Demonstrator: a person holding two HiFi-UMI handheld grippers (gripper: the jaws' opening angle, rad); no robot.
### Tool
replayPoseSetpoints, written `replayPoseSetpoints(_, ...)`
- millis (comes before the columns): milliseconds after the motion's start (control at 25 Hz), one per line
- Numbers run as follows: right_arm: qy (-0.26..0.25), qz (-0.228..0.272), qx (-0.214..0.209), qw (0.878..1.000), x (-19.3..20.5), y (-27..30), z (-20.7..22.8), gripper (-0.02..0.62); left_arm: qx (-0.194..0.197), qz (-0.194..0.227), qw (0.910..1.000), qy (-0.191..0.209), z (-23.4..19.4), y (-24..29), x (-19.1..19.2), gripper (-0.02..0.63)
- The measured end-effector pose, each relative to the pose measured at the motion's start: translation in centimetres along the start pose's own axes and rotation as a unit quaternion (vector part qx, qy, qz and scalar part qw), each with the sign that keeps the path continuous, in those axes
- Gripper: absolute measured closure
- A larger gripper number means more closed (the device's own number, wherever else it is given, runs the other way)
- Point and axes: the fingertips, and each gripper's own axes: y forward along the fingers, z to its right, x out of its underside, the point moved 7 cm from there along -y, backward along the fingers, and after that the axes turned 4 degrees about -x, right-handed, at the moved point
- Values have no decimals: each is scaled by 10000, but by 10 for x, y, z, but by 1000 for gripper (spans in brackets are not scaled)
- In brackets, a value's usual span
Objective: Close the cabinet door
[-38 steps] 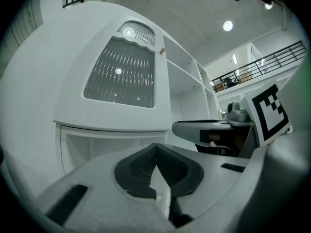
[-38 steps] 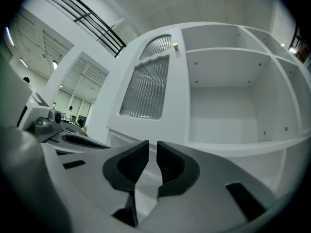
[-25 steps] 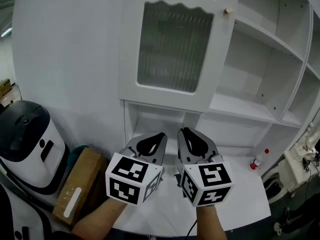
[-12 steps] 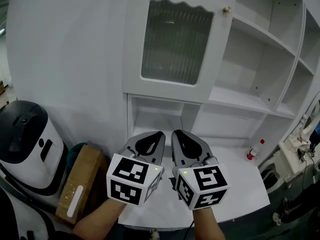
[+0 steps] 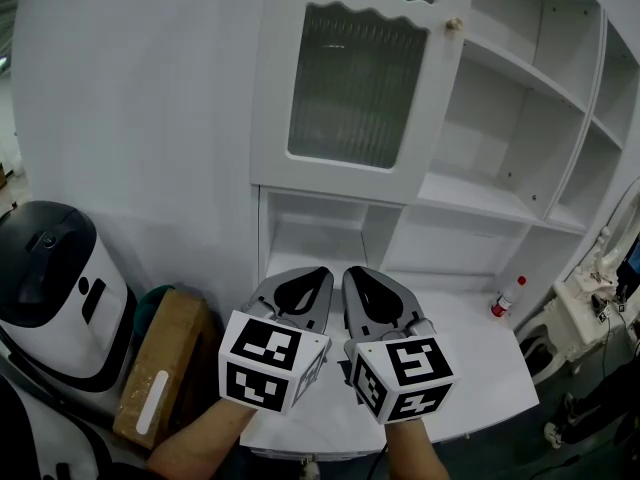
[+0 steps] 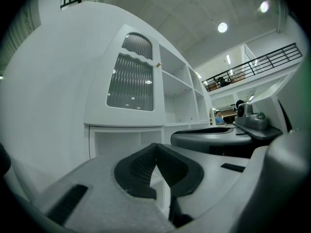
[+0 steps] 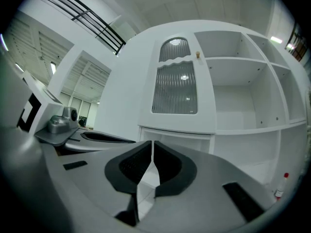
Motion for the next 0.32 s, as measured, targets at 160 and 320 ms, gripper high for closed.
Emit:
replayPoseSetpoints(160, -1, 16, 11, 10000, -1, -1, 0, 565, -4, 3, 10000, 16, -1, -1, 0, 595)
replayPoseSetpoints(320, 3, 17, 9, 10000, 0, 0, -1, 565, -21, 8, 10000, 21, -2, -1, 0, 595)
